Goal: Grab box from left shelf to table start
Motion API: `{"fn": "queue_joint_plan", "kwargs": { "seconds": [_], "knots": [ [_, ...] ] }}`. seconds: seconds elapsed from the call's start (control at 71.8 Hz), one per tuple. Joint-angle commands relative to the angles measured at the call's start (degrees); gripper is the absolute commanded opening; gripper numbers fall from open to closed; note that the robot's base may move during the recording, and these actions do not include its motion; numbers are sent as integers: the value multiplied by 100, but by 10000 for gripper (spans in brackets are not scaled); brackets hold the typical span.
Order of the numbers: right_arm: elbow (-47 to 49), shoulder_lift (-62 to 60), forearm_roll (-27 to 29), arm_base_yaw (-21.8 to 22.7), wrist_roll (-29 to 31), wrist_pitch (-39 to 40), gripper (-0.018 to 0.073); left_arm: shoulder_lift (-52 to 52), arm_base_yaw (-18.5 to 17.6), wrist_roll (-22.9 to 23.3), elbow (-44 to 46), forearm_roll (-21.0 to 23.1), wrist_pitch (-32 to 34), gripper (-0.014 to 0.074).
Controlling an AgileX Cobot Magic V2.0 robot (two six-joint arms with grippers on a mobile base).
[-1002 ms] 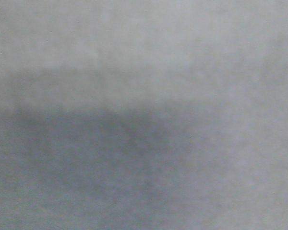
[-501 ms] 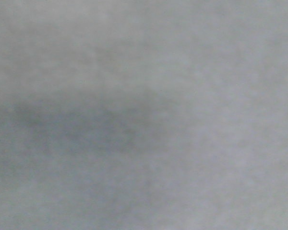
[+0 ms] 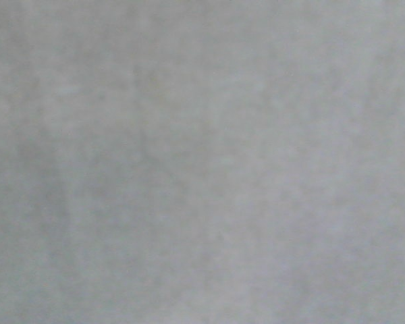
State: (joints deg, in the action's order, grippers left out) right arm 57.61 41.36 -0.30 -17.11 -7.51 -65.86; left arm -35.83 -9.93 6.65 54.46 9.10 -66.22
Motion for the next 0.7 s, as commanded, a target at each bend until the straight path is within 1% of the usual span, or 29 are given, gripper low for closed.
{"fn": "queue_joint_plan", "kwargs": {
  "seconds": [0.0,0.682],
  "knots": [
    [177,-1,-38,-15,160,584,67,31,-42,102,233,906,648,-104],
    [177,-1,-38,-15,160,584,67,31,-42,102,233,906,648,-104]
  ]
}}
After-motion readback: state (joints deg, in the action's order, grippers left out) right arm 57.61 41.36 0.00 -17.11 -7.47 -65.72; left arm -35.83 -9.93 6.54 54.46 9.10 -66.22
